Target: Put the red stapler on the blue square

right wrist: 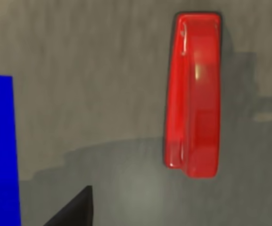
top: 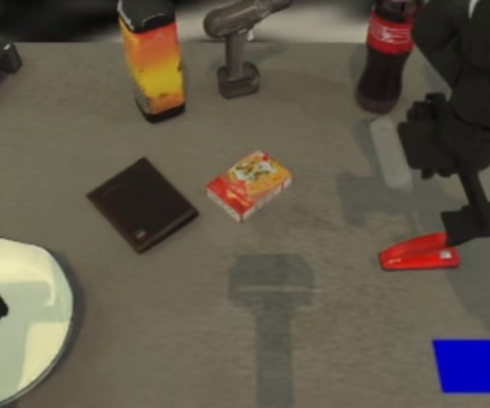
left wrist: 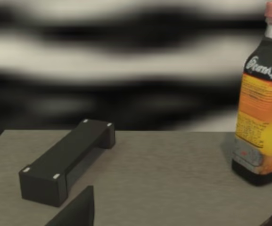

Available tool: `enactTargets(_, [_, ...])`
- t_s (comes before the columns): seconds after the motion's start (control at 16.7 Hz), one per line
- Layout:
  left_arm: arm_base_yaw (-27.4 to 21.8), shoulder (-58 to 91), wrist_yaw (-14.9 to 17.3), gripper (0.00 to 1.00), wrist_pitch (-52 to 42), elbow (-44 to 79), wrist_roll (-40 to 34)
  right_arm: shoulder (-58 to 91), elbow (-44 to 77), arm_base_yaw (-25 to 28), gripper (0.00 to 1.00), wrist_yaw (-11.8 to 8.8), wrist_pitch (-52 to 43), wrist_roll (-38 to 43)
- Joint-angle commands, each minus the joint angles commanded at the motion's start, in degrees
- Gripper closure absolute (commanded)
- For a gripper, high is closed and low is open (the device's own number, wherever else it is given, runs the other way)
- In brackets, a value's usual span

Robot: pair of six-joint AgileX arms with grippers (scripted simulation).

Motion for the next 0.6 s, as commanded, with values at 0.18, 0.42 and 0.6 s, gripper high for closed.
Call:
enactTargets(0.18, [0.0,0.0,0.0,0.00,0.0,0.0,0.0,2.2,-3.7,0.2,0.00,0.0,5.9,0.1])
enactTargets(0.42, [0.0,0.0,0.0,0.00,0.0,0.0,0.0,6.1,-10.0,0.3,0.00,0.0,16.7,0.3])
enactTargets(0.6, [0.0,0.0,0.0,0.00,0.0,0.0,0.0,7.4,-11.8,0.3,0.00,0.0,19.3,0.2])
